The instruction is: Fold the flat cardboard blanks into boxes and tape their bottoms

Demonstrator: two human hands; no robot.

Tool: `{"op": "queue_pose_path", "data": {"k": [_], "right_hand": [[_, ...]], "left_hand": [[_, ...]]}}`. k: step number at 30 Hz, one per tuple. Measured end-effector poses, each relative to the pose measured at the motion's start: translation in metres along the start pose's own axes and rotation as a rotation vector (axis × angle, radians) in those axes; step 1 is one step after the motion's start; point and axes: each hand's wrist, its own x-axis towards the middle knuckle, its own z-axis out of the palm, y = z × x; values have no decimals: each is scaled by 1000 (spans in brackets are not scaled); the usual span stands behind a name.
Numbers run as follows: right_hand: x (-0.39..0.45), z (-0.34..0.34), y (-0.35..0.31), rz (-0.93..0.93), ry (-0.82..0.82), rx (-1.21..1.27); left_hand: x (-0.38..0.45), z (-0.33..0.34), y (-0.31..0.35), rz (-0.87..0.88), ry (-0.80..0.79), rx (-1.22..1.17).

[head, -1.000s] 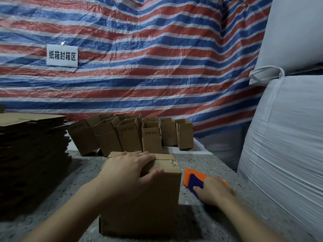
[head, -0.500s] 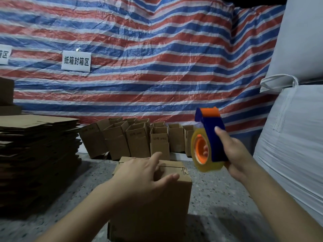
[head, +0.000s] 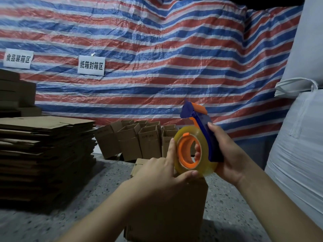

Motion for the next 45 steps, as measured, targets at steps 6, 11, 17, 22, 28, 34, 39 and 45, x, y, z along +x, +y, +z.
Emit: {"op": "queue_pose_path", "data": {"k": [6,11,17,22,28,34,39,45], "right_hand": [[5,3,-6,64,-65,-69],[12,1,-11,113,-58,-160],[28,-14,-45,278,-108,-389],[46,-13,-58,380,-203,-532],[57,-10,-57,404,-263,-582],[64,-12,-58,416,-295,-647],[65,-9,-61,437,-331,-658],[70,-3,-73,469,-309,-747]], "left_hand": [[-5,0,0,-16,15,-18],[-4,2,-1,6,33,-48],[-2,-10,-4,-63,94,-487],[4,-28,-12,-233,153,-770],[6,-46,-25,-482,212,-1300],[11,-62,-36,-465,95,-1385],[18,-60,-36,-444,88,-1337],[19,-55,-36,-464,184,-1324]]}}
